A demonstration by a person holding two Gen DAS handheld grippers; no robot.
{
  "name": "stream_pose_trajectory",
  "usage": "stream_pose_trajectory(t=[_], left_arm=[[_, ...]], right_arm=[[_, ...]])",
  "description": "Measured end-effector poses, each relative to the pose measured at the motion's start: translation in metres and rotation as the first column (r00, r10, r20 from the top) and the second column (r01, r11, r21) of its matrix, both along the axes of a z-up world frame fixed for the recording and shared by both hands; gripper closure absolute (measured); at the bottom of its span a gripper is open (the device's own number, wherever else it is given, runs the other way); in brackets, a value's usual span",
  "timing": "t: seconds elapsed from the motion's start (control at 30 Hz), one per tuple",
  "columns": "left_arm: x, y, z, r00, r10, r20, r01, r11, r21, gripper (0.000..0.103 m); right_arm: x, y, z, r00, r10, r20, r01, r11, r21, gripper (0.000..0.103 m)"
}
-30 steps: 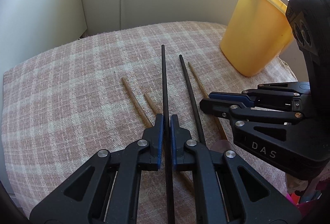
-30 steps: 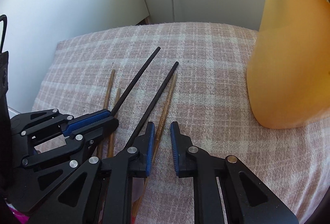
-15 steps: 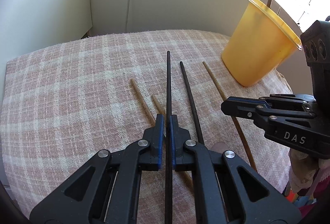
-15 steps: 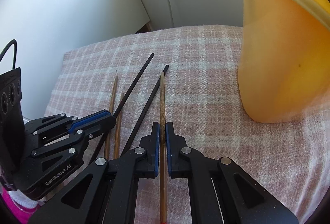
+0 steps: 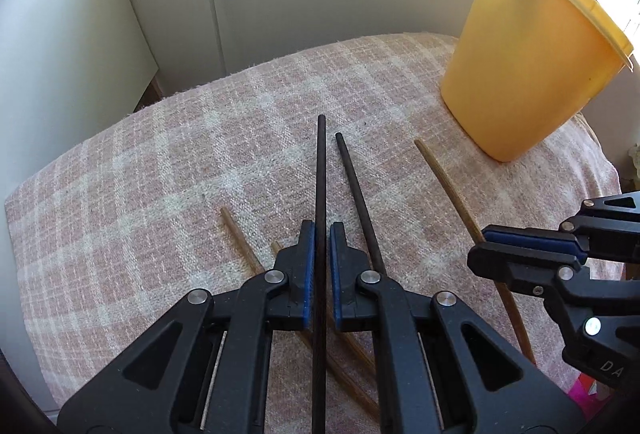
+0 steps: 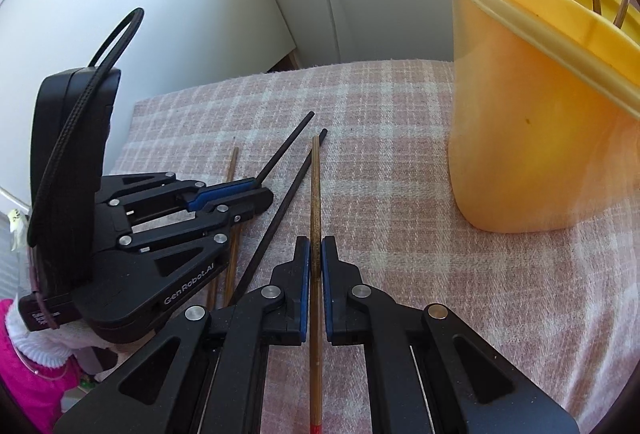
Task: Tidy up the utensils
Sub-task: 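Lift both held chopsticks upright and carry them above the yellow container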
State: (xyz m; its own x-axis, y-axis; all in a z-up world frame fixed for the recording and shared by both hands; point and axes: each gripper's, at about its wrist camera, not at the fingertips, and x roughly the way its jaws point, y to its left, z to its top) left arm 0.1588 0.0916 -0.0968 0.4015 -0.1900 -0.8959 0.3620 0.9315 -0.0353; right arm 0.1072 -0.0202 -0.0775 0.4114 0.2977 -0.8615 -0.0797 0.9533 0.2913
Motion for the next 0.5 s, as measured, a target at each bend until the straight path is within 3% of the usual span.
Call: stream_pose_trajectory(t=[0.2,0.5], left_arm=[[-0.004,0.018,0.015,0.998,0.054,0.019,-0.052,0.995,-0.089,0.099],[-0.033,0.055,0.063,0.990,0.106,0.094,-0.084,0.975,-0.207,0.100]], right_arm=[[-0.006,-0.008,0.003,1.000,-0.001,0.013,0.001,1.000,0.009,0.099],[-0.017,-0.022,0.029,0.997,-0.001,0.075,-0.002,0.999,0.035,0.099]])
